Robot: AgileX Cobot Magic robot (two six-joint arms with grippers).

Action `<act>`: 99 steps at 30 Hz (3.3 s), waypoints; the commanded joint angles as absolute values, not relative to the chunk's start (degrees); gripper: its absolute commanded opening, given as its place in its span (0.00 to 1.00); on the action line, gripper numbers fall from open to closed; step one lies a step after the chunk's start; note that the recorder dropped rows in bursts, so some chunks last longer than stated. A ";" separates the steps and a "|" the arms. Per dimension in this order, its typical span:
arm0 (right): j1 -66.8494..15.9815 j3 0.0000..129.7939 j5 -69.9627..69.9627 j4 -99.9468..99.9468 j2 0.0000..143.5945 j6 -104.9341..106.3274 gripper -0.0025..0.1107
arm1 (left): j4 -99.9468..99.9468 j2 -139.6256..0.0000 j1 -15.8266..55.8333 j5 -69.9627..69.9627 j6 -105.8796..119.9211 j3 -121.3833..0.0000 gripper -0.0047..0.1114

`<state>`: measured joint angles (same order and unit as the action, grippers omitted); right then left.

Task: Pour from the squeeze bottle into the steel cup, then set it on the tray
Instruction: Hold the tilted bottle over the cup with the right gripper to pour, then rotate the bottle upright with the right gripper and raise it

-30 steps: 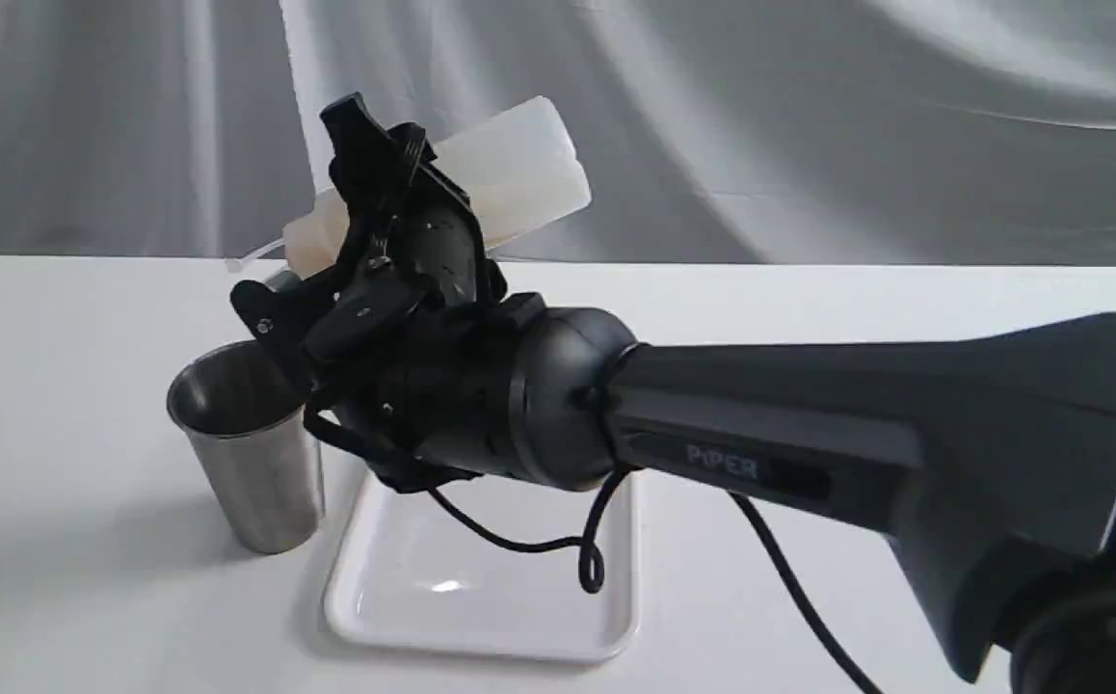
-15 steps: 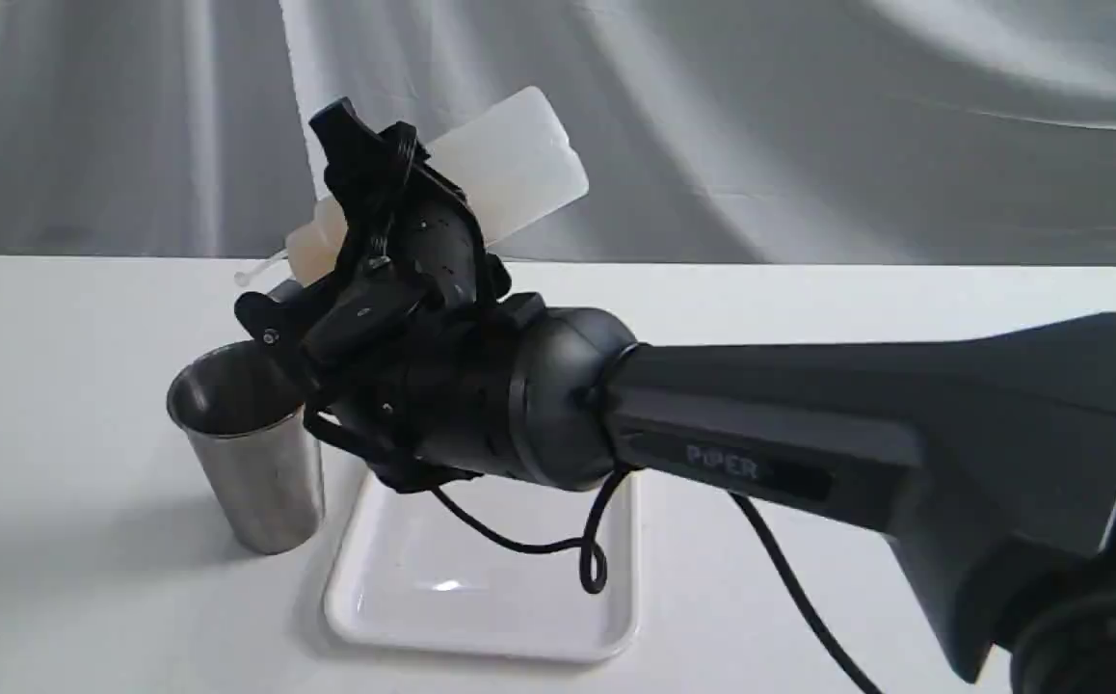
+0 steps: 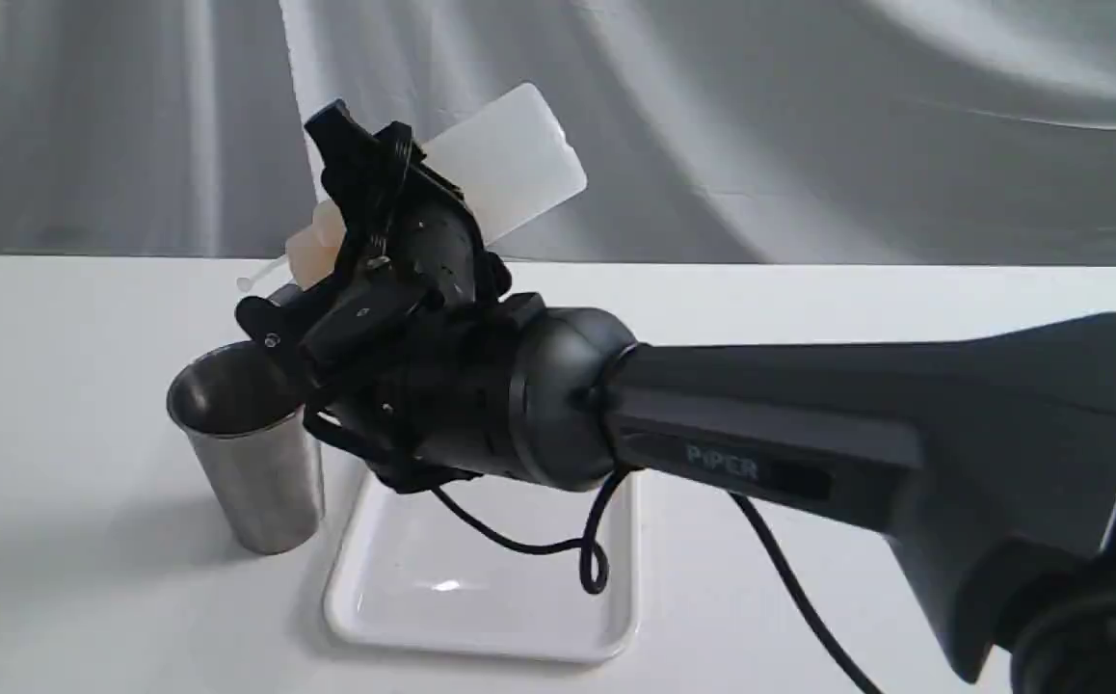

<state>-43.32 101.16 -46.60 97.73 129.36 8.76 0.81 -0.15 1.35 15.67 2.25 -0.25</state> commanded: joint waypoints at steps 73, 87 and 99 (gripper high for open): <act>-44.05 77.37 -46.08 95.32 103.78 -100.84 0.02 | 0.87 0.00 1.26 15.24 2.09 0.00 0.04; -42.37 67.04 -38.52 90.13 85.58 -101.01 0.02 | 0.87 0.00 1.26 15.24 1.97 0.00 0.04; -35.45 61.24 -15.80 73.53 78.92 -79.17 0.02 | 0.87 0.00 1.26 15.24 2.10 0.00 0.04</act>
<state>-36.55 61.73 -19.80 76.36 79.90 -83.93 0.81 -0.15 1.35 15.67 2.25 -0.25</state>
